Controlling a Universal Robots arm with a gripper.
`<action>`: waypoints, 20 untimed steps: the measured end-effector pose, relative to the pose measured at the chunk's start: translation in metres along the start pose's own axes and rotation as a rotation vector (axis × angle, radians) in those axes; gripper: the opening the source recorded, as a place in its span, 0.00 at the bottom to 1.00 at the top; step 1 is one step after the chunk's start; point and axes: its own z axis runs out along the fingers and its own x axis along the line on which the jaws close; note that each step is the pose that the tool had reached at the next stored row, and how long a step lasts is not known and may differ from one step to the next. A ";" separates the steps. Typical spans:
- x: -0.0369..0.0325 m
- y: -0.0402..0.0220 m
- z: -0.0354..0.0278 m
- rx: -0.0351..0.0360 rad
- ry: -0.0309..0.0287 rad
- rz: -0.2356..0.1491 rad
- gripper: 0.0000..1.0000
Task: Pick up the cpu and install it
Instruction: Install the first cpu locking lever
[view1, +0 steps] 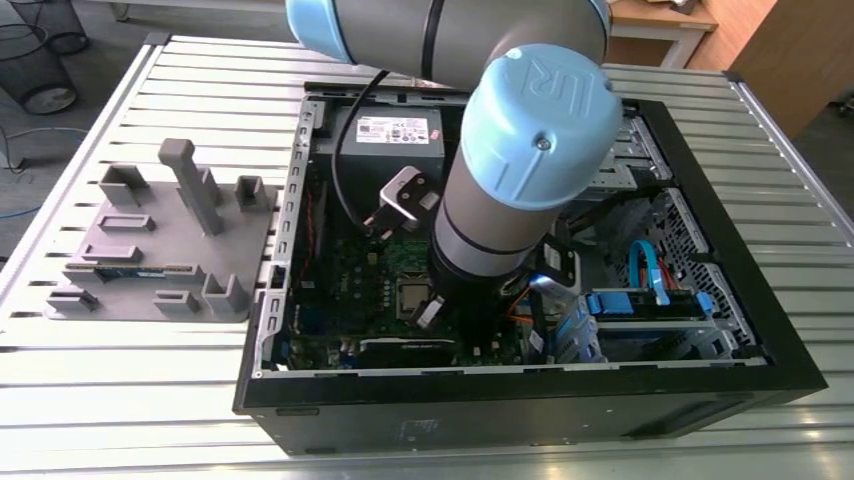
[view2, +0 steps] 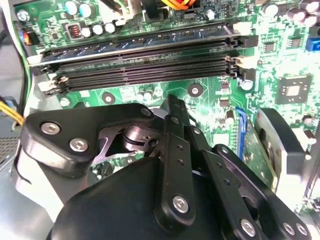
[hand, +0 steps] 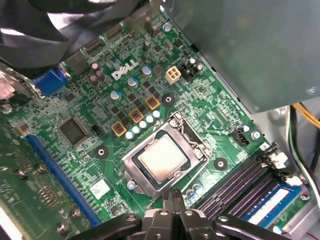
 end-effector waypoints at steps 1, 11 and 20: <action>-0.0002 0.0003 -0.0021 -0.0002 -0.0001 0.000 0.11; -0.0011 0.0037 -0.0066 0.0017 -0.0014 0.000 0.11; -0.0011 0.0061 -0.0017 0.0390 0.0249 -0.001 0.11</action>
